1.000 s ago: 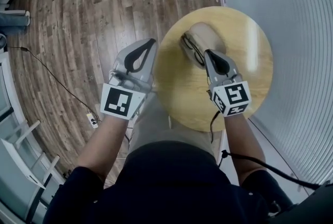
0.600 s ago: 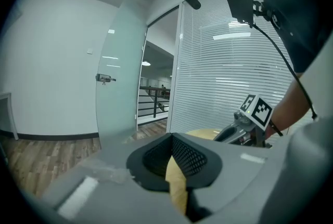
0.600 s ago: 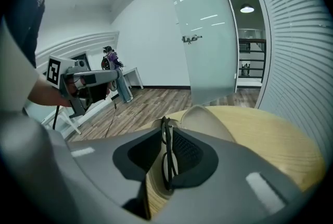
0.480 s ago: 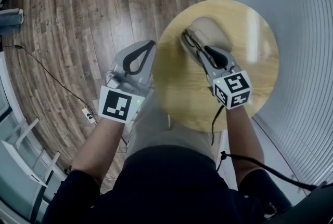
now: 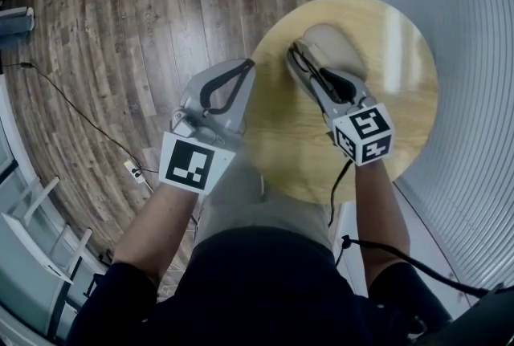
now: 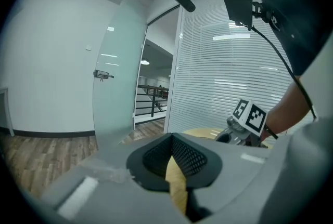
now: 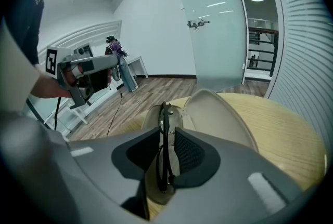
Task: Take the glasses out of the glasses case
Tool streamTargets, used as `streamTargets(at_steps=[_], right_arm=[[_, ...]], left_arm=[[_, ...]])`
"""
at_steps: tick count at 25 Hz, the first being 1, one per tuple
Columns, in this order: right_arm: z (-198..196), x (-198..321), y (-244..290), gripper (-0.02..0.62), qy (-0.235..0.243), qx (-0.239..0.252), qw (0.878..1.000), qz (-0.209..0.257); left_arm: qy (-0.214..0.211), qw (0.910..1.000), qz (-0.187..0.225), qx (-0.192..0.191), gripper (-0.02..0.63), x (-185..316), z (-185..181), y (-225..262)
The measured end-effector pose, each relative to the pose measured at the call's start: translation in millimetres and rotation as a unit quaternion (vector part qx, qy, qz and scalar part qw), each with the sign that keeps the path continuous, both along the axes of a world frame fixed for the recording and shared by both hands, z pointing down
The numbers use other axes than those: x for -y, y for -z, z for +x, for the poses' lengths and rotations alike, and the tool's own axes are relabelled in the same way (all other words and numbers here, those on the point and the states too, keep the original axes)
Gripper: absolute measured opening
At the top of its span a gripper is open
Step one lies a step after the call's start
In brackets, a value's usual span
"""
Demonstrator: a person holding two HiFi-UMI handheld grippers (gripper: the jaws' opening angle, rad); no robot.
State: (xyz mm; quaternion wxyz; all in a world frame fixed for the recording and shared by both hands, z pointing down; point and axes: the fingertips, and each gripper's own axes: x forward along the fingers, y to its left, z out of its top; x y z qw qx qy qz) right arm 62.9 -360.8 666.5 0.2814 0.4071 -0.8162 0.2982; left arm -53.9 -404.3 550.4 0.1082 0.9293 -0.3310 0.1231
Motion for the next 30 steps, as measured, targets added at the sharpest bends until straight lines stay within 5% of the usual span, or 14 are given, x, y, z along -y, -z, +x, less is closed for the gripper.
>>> streamTargets(at_steps=[19, 30], right_arm=[[-6, 2, -14, 0.098, 0.007, -0.023, 0.999, -0.046], [-5, -3, -15, 0.035, 0.001, -0.021, 0.999, -0.043]], left_arm=[[0.001, 0.9999, 0.001, 0.017, 0.006, -2, -9, -4], [0.006, 0.9996, 0.014, 0.021, 0.006, -2, -12, 6]])
